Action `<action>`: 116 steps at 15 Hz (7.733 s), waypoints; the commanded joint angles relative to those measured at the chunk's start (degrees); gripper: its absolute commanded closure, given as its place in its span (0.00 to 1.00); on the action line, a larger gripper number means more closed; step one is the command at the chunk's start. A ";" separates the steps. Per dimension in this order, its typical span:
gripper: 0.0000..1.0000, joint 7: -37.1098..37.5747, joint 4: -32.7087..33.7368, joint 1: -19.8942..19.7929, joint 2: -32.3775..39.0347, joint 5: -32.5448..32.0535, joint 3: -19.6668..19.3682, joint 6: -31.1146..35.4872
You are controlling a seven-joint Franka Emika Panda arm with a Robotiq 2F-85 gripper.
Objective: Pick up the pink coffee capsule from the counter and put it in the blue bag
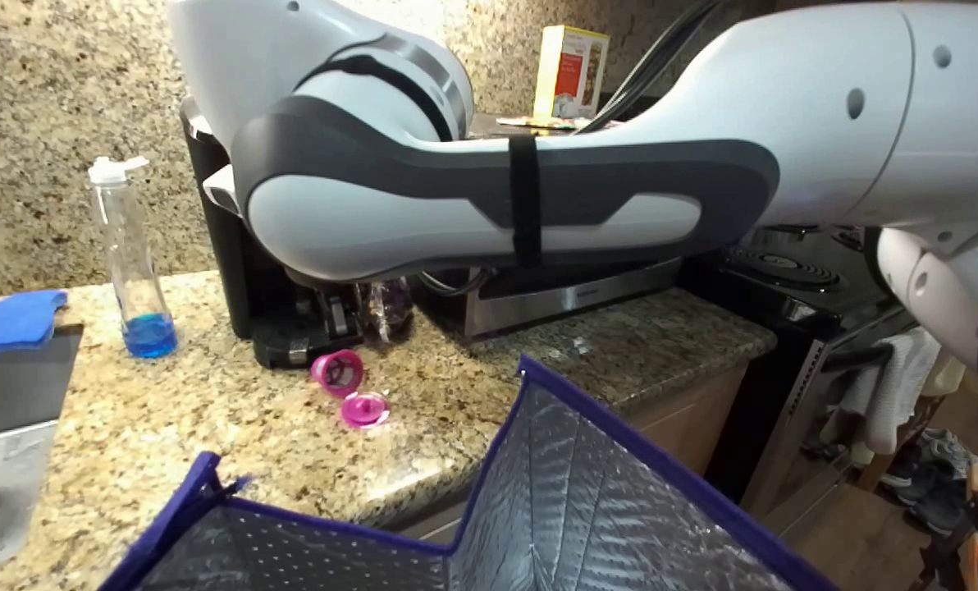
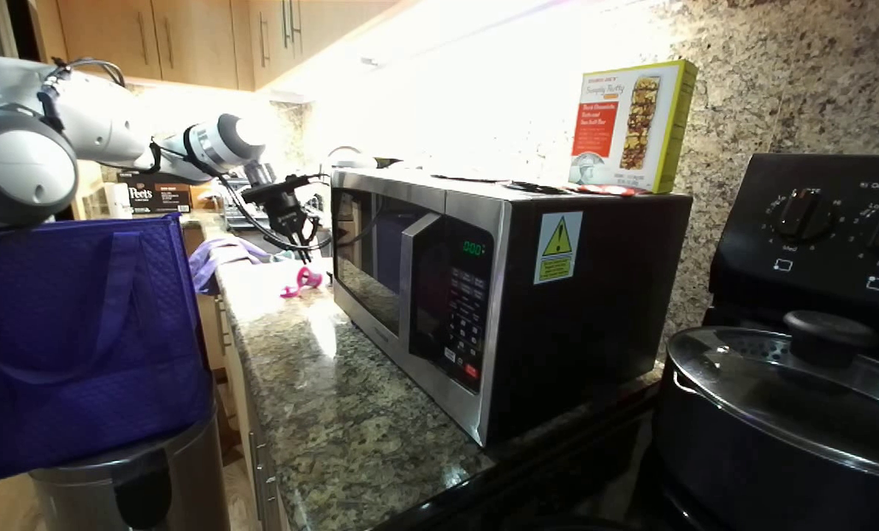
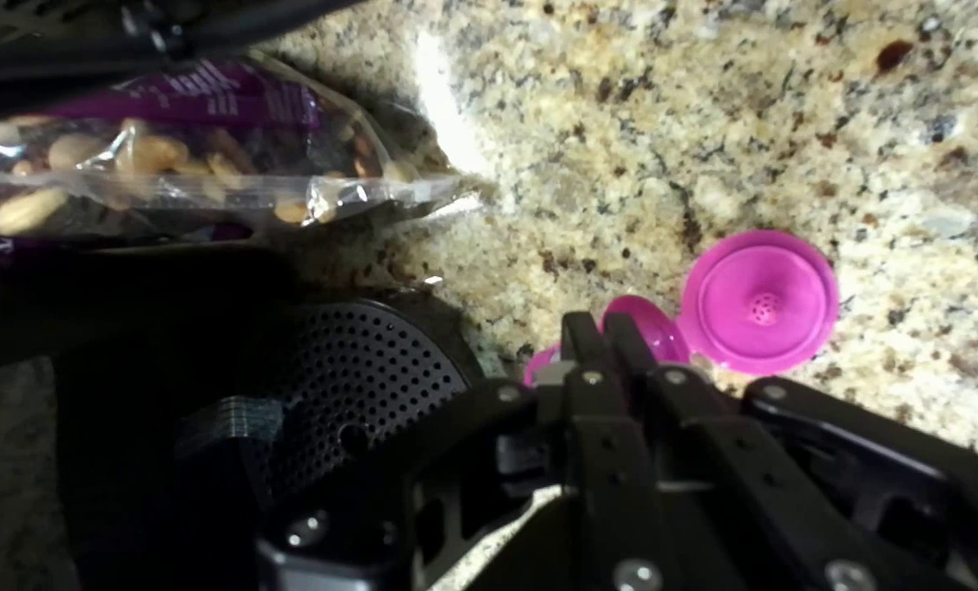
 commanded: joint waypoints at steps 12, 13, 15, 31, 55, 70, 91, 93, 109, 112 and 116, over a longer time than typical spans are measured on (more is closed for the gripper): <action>0.03 -1.31 4.69 -0.97 3.01 -0.93 3.64 0.42; 0.01 -2.28 4.78 -0.97 3.20 -1.30 3.62 0.70; 0.00 -3.12 -2.24 -0.18 -0.24 -0.73 1.95 4.41; 0.00 -10.55 -1.68 0.18 0.93 -3.13 -0.41 9.85; 0.97 -9.89 -2.24 -1.50 0.16 -1.63 1.93 8.60; 0.93 -1.75 0.03 1.82 -7.24 1.14 5.88 -18.81; 0.93 31.62 1.65 10.27 -21.14 5.54 10.20 -33.17; 0.93 28.37 1.46 10.42 -20.47 3.90 9.23 -31.01; 0.93 48.96 2.55 14.19 -21.21 10.86 11.88 -30.83; 0.93 54.42 2.54 14.22 -20.52 13.73 12.86 -26.23; 0.93 56.88 2.33 13.24 -19.14 16.01 13.59 -21.31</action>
